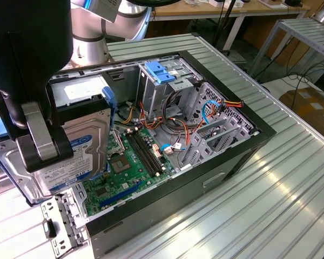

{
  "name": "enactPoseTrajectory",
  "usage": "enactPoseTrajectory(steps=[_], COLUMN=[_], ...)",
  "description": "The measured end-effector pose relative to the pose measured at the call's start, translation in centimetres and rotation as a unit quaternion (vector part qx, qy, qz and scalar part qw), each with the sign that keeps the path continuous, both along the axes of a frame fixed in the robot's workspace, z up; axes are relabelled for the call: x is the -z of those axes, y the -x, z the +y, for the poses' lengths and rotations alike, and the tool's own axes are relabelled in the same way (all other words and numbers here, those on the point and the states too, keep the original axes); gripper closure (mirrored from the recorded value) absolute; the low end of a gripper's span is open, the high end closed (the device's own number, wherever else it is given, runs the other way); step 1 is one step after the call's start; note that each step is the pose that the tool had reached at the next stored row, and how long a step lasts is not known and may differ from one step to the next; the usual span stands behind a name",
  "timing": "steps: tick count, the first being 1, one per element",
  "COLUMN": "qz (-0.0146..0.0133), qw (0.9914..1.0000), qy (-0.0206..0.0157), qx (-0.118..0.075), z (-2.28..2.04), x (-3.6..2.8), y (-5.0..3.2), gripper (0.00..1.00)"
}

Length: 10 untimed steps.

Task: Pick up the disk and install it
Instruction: 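Pick up the disk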

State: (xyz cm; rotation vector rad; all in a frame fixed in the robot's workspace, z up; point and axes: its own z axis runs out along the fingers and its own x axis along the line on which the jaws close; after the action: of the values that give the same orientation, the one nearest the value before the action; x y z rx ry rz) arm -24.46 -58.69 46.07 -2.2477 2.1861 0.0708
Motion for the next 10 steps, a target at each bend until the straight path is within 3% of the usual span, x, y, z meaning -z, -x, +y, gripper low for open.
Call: enactPoseTrajectory(steps=[10], qz=[0.0], qw=[1.0], qy=[0.0], qx=[0.0], z=[-0.02], x=[0.0], y=[-0.2], gripper=[0.64])
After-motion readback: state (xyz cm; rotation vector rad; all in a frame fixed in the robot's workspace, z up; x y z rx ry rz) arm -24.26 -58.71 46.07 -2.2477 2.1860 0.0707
